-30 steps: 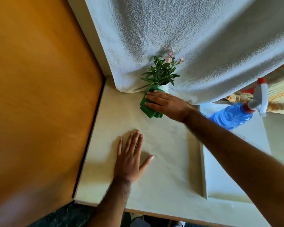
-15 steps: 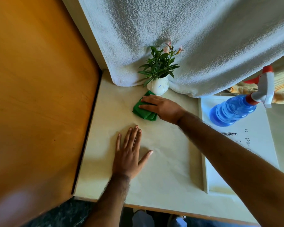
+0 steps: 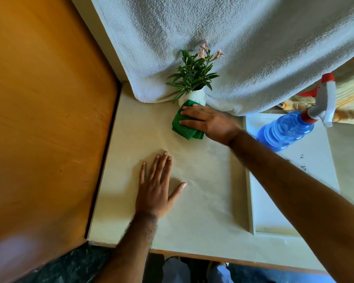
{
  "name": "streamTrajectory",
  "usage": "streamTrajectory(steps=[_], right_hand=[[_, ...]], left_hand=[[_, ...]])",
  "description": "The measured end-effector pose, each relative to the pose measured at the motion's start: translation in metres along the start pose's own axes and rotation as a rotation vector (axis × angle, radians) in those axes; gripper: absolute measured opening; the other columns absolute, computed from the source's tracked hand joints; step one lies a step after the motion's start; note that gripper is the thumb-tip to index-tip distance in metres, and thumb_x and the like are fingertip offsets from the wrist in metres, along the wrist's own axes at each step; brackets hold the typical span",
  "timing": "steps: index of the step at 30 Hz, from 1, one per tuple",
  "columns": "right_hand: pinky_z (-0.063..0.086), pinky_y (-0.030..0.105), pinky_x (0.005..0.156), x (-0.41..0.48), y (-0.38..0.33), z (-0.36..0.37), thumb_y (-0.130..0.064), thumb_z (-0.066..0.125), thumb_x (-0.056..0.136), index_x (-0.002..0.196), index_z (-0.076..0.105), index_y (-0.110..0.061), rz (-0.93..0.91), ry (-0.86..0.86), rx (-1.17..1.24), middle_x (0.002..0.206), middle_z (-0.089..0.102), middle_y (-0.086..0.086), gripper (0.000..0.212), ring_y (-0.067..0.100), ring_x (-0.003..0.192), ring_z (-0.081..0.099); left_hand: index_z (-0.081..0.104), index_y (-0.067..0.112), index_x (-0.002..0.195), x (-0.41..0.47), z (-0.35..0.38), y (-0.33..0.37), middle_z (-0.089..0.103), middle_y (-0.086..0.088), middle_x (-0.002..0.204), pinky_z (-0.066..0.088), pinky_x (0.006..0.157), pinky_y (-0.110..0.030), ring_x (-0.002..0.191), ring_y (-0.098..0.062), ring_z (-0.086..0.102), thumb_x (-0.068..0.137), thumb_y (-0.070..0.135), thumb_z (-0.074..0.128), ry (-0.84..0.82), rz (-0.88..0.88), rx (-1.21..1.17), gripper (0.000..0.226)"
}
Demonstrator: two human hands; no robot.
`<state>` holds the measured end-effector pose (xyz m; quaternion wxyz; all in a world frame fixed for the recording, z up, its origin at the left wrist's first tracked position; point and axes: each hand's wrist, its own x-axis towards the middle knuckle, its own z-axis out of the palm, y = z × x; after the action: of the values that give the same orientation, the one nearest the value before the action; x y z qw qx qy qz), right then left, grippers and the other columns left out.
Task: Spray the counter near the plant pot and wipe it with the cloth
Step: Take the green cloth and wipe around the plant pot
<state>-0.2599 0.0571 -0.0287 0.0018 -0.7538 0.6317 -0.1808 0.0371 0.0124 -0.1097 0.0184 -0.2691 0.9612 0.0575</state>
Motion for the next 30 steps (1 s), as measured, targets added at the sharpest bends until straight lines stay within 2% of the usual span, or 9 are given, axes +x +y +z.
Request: streamTrajectory(steps=[3,7,10,15,23,30], right_hand=[[0.046,0.062,0.11,-0.004,-0.008,0.01,0.015,0.061,0.095,0.13,0.068,0.003,0.051,-0.078,0.107,0.141,0.06,0.031,0.038,0.051,0.133,0.054],[0.046,0.059,0.111,-0.009,-0.015,0.015,0.018,0.06,0.093,0.132,0.066,0.004,0.145,-0.085,0.164,0.14,0.059,0.032,0.041,0.052,0.132,0.054],[0.048,0.057,0.11,-0.008,-0.024,0.011,0.018,0.066,0.09,0.13,0.069,0.002,0.114,-0.006,0.122,0.138,0.062,0.03,0.044,0.05,0.13,0.057],[0.044,0.058,0.114,-0.002,-0.008,-0.01,0.007,0.065,0.097,0.131,0.069,0.0,0.08,0.155,0.032,0.138,0.063,0.029,0.035,0.047,0.134,0.055],[0.05,0.06,0.106,-0.011,0.004,0.002,0.009,0.067,0.094,0.127,0.071,0.001,0.092,0.09,0.03,0.135,0.065,0.029,0.034,0.048,0.129,0.059],[0.049,0.059,0.108,-0.023,0.004,0.019,0.012,0.07,0.092,0.129,0.07,0.0,0.175,0.001,0.116,0.139,0.062,0.028,0.039,0.045,0.132,0.057]], left_hand=[[0.016,0.017,0.168,-0.001,0.0,0.0,0.016,-0.004,0.178,0.025,0.129,-0.062,0.163,-0.023,0.019,0.099,0.077,0.028,0.031,0.005,-0.004,0.092],[0.02,0.015,0.167,-0.001,0.0,0.0,0.02,-0.005,0.177,0.027,0.128,-0.062,0.162,-0.024,0.023,0.1,0.075,0.033,0.06,0.012,-0.014,0.091],[0.019,0.015,0.167,-0.001,-0.001,0.0,0.019,-0.005,0.177,0.027,0.128,-0.062,0.162,-0.024,0.023,0.1,0.076,0.031,0.04,0.013,-0.005,0.091],[0.015,0.015,0.168,-0.001,-0.002,-0.001,0.016,-0.005,0.178,0.025,0.129,-0.061,0.163,-0.024,0.02,0.1,0.077,0.028,0.023,0.006,0.003,0.092],[0.014,0.016,0.168,0.0,-0.002,0.001,0.015,-0.005,0.178,0.024,0.13,-0.061,0.163,-0.024,0.018,0.099,0.078,0.023,0.01,0.006,0.006,0.093],[0.016,0.015,0.168,-0.001,-0.001,0.0,0.018,-0.005,0.177,0.026,0.129,-0.062,0.163,-0.024,0.02,0.1,0.077,0.024,0.023,0.012,0.008,0.092]])
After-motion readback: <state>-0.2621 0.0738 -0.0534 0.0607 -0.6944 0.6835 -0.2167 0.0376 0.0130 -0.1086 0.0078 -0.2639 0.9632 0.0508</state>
